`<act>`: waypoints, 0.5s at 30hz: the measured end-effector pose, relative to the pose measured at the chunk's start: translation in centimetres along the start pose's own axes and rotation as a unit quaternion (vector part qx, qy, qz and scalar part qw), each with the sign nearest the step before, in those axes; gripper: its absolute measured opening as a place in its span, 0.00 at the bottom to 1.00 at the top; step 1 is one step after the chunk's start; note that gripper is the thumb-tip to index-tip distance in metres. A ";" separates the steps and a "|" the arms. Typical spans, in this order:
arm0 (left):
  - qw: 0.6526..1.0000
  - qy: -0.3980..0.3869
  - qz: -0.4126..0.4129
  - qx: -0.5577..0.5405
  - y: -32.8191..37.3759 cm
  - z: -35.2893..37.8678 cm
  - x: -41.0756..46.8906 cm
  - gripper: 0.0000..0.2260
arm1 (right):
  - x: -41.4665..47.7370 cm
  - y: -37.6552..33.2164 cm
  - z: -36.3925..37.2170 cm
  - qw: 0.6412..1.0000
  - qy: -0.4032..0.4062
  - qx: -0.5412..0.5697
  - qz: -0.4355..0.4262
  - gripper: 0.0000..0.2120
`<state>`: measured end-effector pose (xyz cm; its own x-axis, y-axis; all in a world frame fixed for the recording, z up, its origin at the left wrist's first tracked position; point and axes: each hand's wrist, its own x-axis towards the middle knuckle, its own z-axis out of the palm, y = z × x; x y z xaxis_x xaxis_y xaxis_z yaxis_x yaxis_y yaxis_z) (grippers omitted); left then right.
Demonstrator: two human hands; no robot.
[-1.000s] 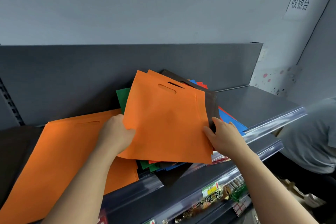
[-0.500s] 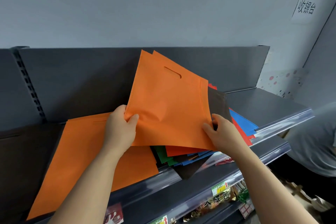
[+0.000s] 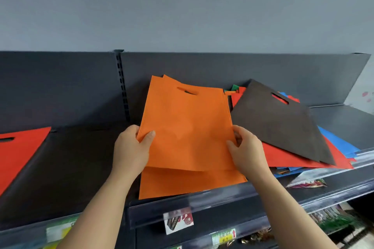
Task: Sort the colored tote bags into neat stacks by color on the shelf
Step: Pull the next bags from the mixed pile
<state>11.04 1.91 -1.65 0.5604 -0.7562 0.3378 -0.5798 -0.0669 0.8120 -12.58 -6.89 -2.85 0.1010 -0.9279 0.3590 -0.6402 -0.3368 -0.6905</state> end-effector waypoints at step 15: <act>0.992 -0.032 -0.040 0.117 -5.9 -2.5 -1.7 0.09 | -2.5 -1.1 5.7 0.993 -0.067 -0.089 0.043 0.21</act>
<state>15.03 5.21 -5.81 0.5767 -0.7810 0.2396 -0.6598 -0.2723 0.7004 -7.78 -5.07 -6.52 0.1318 -0.9691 0.2085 -0.7741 -0.2320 -0.5890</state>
